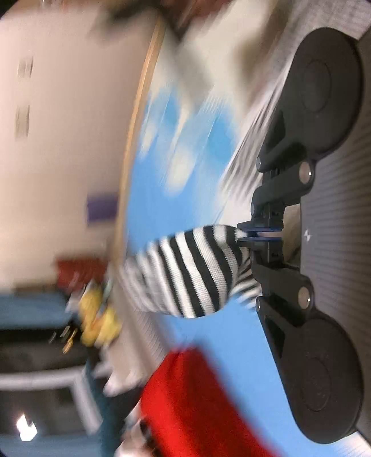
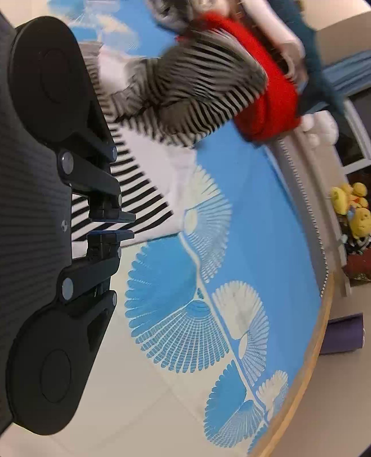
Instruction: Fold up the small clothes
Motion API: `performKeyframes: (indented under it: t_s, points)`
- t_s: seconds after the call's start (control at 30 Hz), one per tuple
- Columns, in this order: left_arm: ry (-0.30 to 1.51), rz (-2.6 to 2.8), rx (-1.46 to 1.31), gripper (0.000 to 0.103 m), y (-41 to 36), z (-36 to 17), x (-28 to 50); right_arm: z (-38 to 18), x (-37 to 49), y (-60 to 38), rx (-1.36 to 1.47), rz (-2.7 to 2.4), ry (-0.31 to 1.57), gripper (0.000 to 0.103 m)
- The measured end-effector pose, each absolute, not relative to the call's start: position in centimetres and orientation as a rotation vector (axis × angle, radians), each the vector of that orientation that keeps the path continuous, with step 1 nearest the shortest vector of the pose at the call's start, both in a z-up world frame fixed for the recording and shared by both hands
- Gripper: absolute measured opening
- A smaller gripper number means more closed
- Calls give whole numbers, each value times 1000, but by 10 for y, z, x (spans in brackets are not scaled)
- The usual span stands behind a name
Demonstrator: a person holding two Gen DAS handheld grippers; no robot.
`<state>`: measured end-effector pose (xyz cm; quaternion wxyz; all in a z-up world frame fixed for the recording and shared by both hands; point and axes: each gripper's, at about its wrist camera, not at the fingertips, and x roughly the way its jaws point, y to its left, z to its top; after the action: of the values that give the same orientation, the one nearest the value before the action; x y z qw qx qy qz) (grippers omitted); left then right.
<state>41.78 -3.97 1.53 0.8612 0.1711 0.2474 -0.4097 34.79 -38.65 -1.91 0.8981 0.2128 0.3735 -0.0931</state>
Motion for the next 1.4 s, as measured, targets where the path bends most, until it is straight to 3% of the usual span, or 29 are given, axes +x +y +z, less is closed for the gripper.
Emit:
performKeyframes:
  t_s: [0.07, 0.13, 0.2, 0.23, 0.27, 0.3, 0.5, 0.67, 0.7, 0.73, 0.77, 0.8, 0.83, 1.03, 1.1, 1.2, 1.27, 1.3, 1.33, 1.4]
  points:
    - [652, -910, 381, 8, -29, -4, 351, -11, 342, -391, 470, -177, 732, 5]
    - [761, -878, 309, 28, -9, -16, 305, -6, 337, -396, 507, -150, 703, 6]
    - [791, -727, 119, 49, 17, -13, 301, -4, 334, -398, 554, -130, 684, 18]
    - [809, -635, 33, 52, 27, -10, 307, -5, 334, -398, 571, -123, 679, 30]
    - [838, -523, -53, 52, 35, -8, 322, -6, 334, -396, 585, -121, 682, 39]
    - [860, -449, -109, 52, 39, -8, 333, -8, 335, -394, 597, -117, 695, 40]
    - [1055, -257, -442, 52, 31, -60, 379, -51, 355, -351, 550, -4, 919, 40]
    - [1190, -208, -431, 51, 14, -101, 394, -98, 371, -324, 450, -27, 1124, 40]
    - [1206, -204, -424, 44, 11, -107, 398, -104, 372, -320, 441, -26, 1145, 40]
    - [1222, -219, -434, 18, 13, -113, 391, -108, 373, -317, 430, -23, 1155, 38]
    - [1238, -254, -447, 4, 10, -118, 393, -109, 374, -311, 411, -21, 1157, 22]
    - [1228, -265, -449, 1, 10, -117, 396, -108, 375, -308, 393, -8, 1152, 9]
    - [1196, -258, -447, 1, 13, -111, 398, -103, 375, -307, 389, 0, 1134, 2]
    - [870, -149, -499, 1, 71, -47, 394, -28, 355, -330, 568, 76, 779, 2]
    - [938, -93, -510, 1, 83, -63, 397, -31, 355, -338, 591, 28, 797, 2]
    - [1154, -67, -511, 8, 80, -99, 403, -74, 363, -343, 593, -94, 1030, 2]
    - [1125, -66, -518, 14, 79, -92, 402, -95, 362, -349, 648, -154, 1117, 8]
    - [1075, -88, -520, 22, 80, -79, 402, -93, 361, -349, 649, -169, 1114, 12]
    - [1024, -101, -505, 27, 80, -68, 401, -83, 360, -348, 619, -180, 1078, 21]
    - [941, -122, -446, 28, 73, -53, 400, -58, 357, -342, 540, -183, 955, 22]
